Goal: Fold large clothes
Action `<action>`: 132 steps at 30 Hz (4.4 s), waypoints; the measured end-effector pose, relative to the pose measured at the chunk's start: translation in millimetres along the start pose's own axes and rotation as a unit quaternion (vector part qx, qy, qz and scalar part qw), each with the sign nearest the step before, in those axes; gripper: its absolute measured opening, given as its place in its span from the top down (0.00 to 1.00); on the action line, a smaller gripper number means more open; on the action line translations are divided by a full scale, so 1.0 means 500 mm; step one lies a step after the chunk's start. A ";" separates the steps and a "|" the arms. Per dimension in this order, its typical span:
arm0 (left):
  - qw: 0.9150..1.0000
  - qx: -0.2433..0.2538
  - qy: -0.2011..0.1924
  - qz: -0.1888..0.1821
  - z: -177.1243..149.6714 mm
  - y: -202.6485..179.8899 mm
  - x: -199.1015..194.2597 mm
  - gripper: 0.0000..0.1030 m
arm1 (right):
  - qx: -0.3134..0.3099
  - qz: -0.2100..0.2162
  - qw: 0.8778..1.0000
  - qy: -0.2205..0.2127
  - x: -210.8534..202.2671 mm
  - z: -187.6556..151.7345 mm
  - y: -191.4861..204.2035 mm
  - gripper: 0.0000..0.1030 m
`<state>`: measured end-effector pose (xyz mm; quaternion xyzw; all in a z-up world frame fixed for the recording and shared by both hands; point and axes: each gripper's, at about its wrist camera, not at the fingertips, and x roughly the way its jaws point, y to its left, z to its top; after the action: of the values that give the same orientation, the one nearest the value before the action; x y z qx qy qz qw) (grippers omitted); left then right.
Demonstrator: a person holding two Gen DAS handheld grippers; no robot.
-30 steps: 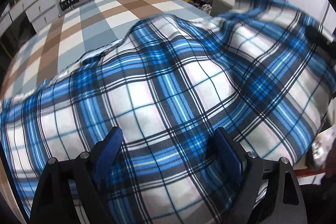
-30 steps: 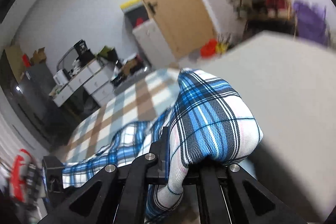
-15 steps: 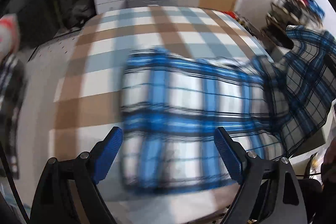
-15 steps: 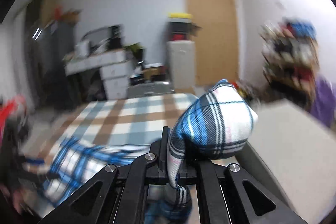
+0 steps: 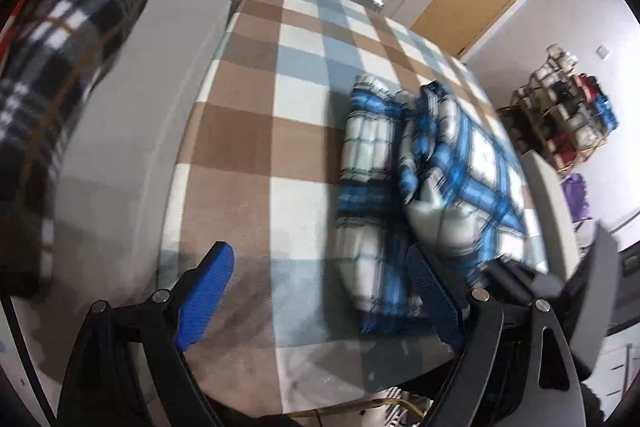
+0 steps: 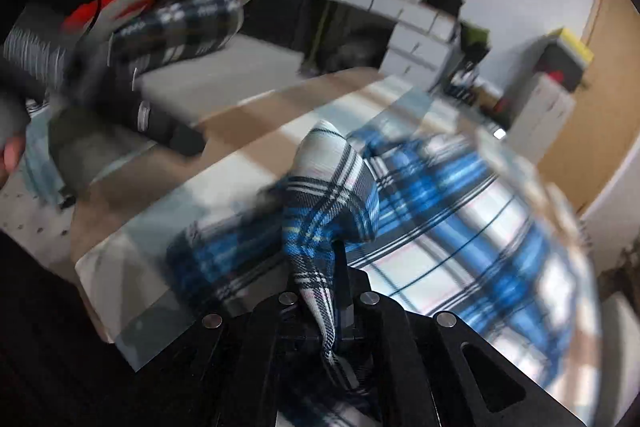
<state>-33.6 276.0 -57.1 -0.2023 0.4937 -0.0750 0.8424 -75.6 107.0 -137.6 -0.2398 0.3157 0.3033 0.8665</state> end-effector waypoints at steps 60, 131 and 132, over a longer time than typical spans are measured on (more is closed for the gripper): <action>0.985 -0.049 0.156 0.055 0.143 -0.049 0.134 0.71 | 0.151 0.284 0.945 0.066 0.083 0.056 0.097 0.92; 0.986 0.036 0.159 0.035 0.095 -0.161 0.314 0.32 | 0.473 0.180 0.858 0.092 -0.015 -0.196 -0.572 0.66; 0.987 0.036 0.153 0.024 0.098 -0.173 0.320 0.32 | 0.465 0.153 0.866 0.105 -0.025 -0.203 -0.592 0.58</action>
<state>95.1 158.3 -128.3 -0.1461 0.6183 -0.1029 0.7654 76.5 -166.9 -131.9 0.2119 0.5420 0.2236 0.7819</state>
